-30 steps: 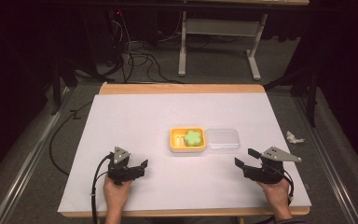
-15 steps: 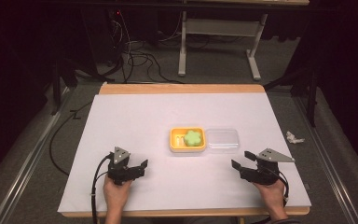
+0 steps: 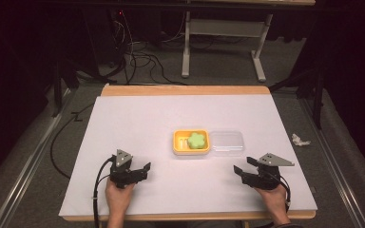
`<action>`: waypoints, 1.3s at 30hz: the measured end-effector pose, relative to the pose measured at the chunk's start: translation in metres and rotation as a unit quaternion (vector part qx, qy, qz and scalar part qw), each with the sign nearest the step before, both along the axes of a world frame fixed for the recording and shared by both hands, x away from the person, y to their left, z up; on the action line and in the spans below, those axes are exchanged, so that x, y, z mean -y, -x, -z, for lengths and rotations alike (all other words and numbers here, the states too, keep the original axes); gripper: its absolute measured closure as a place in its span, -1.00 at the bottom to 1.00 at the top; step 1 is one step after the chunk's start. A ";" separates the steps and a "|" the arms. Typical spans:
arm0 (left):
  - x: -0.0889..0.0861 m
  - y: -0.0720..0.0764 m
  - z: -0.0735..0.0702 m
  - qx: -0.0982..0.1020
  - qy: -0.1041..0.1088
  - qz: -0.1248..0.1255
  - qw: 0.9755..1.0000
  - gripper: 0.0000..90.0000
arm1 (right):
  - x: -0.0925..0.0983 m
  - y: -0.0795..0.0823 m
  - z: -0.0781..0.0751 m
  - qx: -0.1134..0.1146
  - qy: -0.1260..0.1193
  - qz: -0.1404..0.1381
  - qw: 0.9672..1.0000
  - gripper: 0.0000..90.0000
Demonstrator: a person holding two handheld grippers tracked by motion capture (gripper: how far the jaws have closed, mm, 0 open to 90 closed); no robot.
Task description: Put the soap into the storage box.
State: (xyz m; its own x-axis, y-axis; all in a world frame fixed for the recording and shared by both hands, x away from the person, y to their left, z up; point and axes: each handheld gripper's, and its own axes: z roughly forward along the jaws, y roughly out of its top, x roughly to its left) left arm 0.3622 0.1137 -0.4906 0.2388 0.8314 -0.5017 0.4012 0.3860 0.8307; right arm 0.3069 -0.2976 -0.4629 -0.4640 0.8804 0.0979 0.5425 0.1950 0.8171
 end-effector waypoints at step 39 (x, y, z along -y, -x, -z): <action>-0.001 0.000 0.000 0.000 -0.002 0.003 1.000 -0.58 | -0.011 -0.004 0.016 -0.025 0.040 -0.002 0.999 -0.28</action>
State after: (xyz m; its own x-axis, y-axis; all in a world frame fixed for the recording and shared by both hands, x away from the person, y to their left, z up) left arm 0.3617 0.1144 -0.4906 0.2446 0.8322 -0.4976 0.4038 0.3792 0.8326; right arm 0.3106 -0.2863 -0.4794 -0.4643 0.8842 0.0506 0.5816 0.2613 0.7704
